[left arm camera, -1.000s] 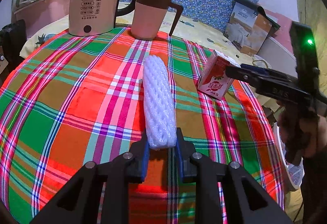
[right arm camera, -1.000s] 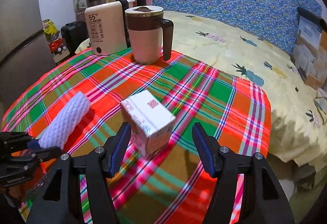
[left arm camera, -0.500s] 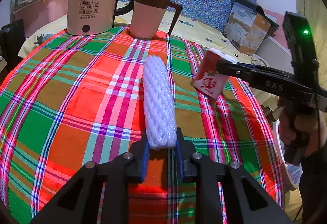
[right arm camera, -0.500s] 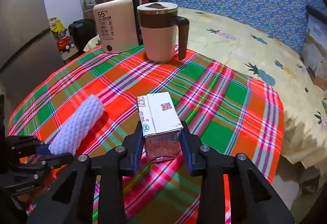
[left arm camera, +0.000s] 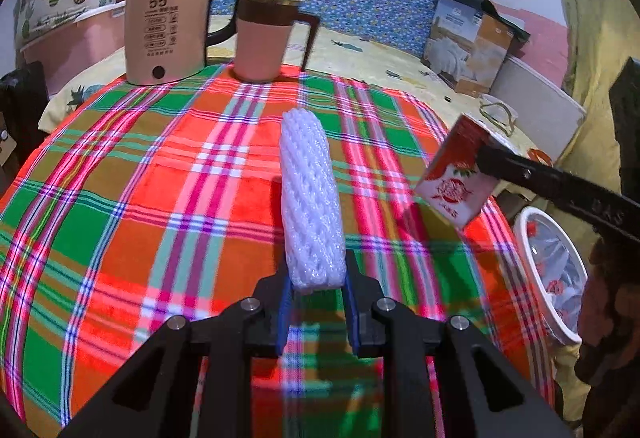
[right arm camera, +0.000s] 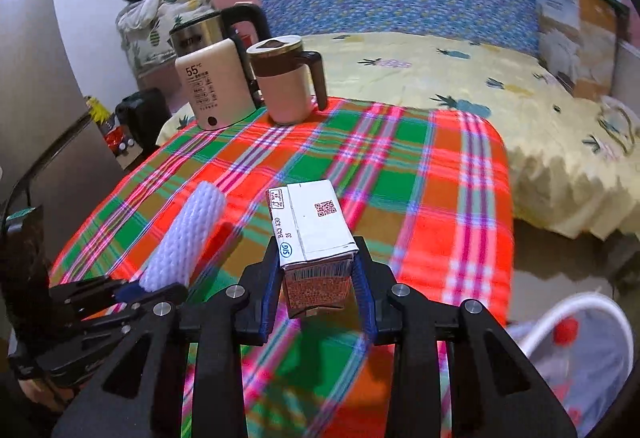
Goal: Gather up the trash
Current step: 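Carry the foam net with the left gripper while the right gripper carries the carton over the bin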
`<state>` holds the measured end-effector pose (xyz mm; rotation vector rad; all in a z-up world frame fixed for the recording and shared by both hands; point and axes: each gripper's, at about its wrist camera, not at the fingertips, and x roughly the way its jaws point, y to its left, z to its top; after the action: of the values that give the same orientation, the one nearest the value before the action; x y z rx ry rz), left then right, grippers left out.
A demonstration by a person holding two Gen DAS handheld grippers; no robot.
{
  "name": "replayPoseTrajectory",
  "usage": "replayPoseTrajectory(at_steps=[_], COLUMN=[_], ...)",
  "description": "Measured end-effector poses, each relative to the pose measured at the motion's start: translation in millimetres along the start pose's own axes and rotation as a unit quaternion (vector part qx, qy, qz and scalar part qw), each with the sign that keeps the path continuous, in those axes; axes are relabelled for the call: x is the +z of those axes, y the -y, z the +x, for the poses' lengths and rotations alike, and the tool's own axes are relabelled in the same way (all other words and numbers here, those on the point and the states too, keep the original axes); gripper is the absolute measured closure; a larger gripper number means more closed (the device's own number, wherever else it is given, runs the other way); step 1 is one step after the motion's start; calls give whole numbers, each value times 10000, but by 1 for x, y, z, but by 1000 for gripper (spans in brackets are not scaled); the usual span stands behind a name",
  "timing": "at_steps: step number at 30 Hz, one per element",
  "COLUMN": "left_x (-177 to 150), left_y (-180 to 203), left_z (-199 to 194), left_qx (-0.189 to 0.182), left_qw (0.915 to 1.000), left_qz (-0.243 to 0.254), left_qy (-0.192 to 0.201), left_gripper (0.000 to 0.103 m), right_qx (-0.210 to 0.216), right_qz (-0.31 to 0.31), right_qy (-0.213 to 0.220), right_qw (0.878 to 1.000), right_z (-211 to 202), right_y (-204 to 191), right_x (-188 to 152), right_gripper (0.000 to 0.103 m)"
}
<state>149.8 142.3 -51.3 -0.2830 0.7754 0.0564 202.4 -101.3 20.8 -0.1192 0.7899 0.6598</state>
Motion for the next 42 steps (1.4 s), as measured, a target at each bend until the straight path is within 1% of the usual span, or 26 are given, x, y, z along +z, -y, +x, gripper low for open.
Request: replayPoseTrajectory(at_steps=[8, 12, 21, 34, 42], left_x=[-16, -22, -33, -41, -44], left_y=[39, 60, 103, 152, 187], left_z=[-20, -32, -49, -43, -36], left_qx=[-170, -271, -494, -859, -1170], left_qw=[9993, 9983, 9946, 9869, 9790], left_qz=[330, 520, 911, 1365, 1663], left_qy=[-27, 13, 51, -84, -173], left_gripper=[80, 80, 80, 80, 80], right_qx=[-214, -249, -436, -768, -1087], right_qz=[216, 418, 652, 1080, 1469], right_qy=[129, 195, 456, 719, 820], right_qw=[9995, 9986, 9959, 9886, 9797], right_z=[-36, -53, -83, -115, -131], right_y=[1, 6, 15, 51, 84], right_x=[-35, -49, -66, -86, -100], right_gripper=[68, 68, 68, 68, 68])
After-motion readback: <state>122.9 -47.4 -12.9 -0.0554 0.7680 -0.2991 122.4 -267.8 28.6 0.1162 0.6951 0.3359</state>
